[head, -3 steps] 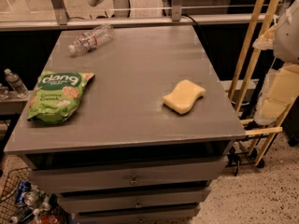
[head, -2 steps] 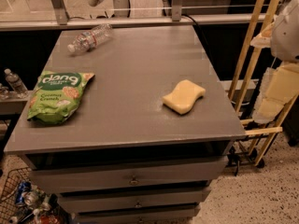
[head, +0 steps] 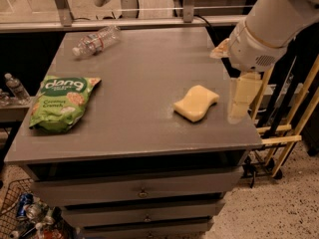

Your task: Move sponge near green rice chip bag

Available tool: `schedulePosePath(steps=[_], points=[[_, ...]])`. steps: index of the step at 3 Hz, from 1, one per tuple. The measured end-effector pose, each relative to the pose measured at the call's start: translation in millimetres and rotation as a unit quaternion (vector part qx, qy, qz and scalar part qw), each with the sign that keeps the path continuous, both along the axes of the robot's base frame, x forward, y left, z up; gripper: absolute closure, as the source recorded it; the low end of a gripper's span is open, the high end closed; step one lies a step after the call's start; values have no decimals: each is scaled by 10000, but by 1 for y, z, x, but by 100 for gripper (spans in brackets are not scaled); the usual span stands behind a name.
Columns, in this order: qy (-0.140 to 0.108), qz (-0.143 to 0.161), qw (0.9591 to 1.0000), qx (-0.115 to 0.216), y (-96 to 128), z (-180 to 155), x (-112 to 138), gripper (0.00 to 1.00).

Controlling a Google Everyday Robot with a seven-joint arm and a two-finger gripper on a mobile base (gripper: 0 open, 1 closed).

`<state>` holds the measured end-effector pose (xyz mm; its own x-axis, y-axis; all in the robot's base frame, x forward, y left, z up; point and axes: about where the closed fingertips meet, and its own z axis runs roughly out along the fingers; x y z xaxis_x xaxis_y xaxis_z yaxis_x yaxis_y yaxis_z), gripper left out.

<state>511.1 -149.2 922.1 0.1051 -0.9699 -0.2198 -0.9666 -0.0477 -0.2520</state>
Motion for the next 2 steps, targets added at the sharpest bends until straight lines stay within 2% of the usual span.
schedulePosePath(steps=[1, 2], points=[[129, 614, 9980, -43, 24, -31, 27, 0], [322, 926, 9951, -145, 34, -58, 42, 0]])
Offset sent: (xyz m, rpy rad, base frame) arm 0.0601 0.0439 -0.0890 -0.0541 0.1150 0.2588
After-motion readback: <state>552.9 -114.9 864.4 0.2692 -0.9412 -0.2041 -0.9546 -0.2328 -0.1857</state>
